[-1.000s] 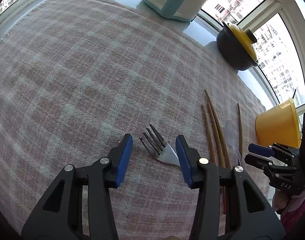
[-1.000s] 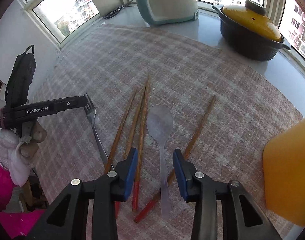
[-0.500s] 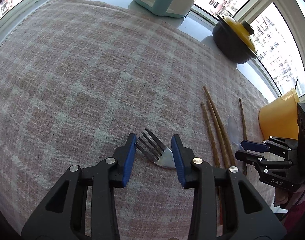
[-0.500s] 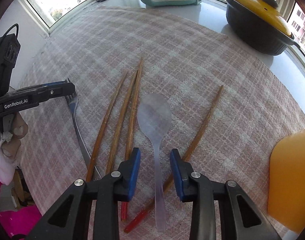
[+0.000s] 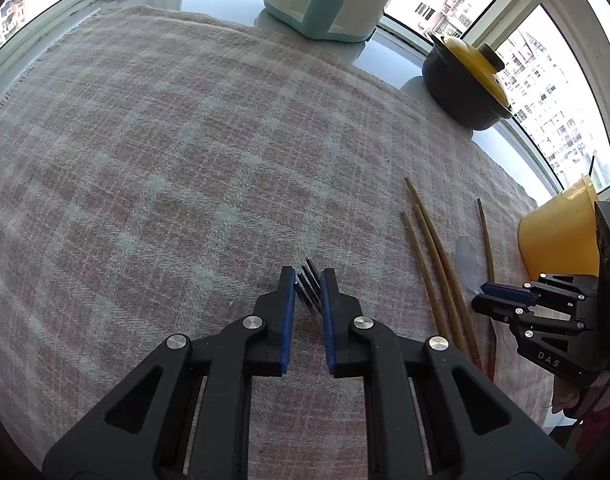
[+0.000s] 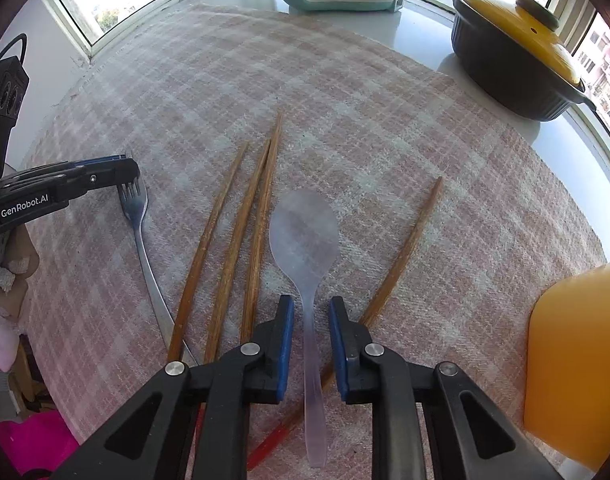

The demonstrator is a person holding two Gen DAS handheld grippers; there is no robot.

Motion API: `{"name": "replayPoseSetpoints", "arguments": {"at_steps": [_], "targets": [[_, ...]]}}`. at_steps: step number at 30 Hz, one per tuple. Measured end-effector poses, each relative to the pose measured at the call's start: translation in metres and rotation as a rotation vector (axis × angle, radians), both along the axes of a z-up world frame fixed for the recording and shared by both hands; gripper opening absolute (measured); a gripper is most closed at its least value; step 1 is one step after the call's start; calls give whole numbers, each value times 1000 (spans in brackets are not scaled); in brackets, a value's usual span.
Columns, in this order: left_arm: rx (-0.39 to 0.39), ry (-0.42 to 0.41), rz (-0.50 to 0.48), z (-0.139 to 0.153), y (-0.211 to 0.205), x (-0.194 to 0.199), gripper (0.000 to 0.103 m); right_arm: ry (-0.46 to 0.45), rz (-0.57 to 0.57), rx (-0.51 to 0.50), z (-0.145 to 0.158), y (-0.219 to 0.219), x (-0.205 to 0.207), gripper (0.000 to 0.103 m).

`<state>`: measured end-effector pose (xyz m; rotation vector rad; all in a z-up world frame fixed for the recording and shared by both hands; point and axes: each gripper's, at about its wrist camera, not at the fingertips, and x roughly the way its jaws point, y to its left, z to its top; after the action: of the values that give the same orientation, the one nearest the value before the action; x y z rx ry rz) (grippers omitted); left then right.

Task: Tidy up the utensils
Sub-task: 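Grasp the steel fork with the left tool while the right tool grasps the clear plastic spoon, then lift the fork with the left tool toward the yellow container while the right tool carries the plastic spoon there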

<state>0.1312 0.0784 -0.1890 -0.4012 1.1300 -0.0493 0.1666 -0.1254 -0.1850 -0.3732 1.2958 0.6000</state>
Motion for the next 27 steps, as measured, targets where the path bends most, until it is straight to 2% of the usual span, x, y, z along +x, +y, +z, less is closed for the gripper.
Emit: {"name": "replayPoseSetpoints", "arguments": {"at_steps": [6,14,22,27], "targets": [[-6,-11,1,5,0,-3,6,-6,-25,8,0,0,1,3],[-20,-52,5,25,0,-9,4,-15,-64,48,4,-10,-2,3],[-20,-137,8,61,0,-15,0,-60,-85,95,24,-24,-12,2],[14,-204,-11,87,-7,-18,0,-89,-110,123,38,-31,-17,2]]}}
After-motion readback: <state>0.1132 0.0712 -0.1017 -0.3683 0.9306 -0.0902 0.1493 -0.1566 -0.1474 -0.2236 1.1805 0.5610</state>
